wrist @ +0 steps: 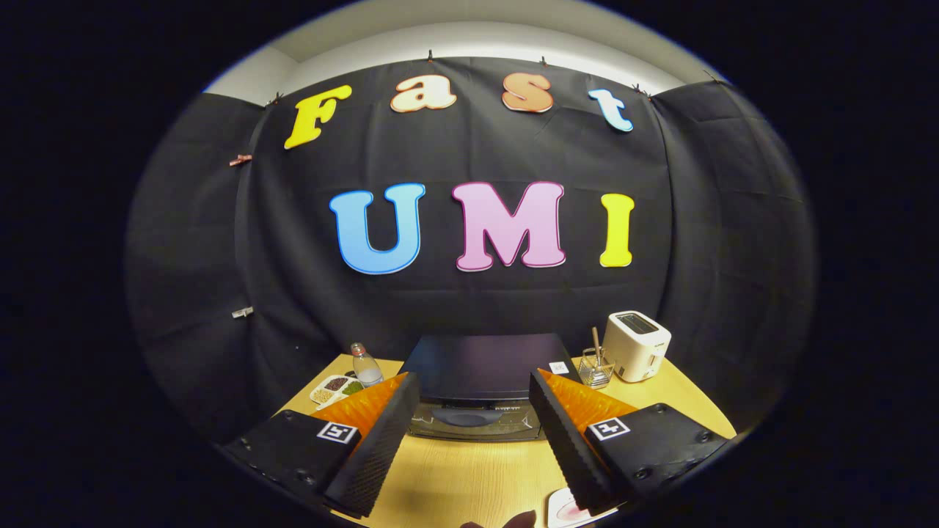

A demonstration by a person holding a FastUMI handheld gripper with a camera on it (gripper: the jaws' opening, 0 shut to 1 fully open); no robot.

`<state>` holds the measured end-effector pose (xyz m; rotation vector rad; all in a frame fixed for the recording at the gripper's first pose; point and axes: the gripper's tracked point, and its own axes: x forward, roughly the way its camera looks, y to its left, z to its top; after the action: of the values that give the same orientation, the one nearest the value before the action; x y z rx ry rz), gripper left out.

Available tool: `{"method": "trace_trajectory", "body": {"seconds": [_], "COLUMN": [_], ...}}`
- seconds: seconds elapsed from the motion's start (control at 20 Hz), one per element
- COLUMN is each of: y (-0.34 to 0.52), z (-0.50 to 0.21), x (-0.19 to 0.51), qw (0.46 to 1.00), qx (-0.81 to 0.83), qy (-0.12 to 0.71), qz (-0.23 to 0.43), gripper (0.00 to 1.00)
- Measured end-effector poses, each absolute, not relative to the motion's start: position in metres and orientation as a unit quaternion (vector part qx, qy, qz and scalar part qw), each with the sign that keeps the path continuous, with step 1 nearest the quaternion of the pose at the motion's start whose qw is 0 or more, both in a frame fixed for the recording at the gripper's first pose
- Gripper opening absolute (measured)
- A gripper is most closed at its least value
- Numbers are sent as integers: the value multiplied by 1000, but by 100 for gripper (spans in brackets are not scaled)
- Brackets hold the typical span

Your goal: Open the toaster oven, put the food inside, and close the toaster oven door.

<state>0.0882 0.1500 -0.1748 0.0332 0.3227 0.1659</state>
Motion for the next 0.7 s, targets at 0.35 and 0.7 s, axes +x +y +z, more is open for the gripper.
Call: {"method": "trace_trajectory", "body": {"seconds": [0.35, 0.7], "y": [178, 183], "z": [-263, -332], "x": [139, 171], "qw": [969, 955], "qx": [13, 8], "qy": [231, 289], "qz": [82, 61], "gripper": [98, 99]}}
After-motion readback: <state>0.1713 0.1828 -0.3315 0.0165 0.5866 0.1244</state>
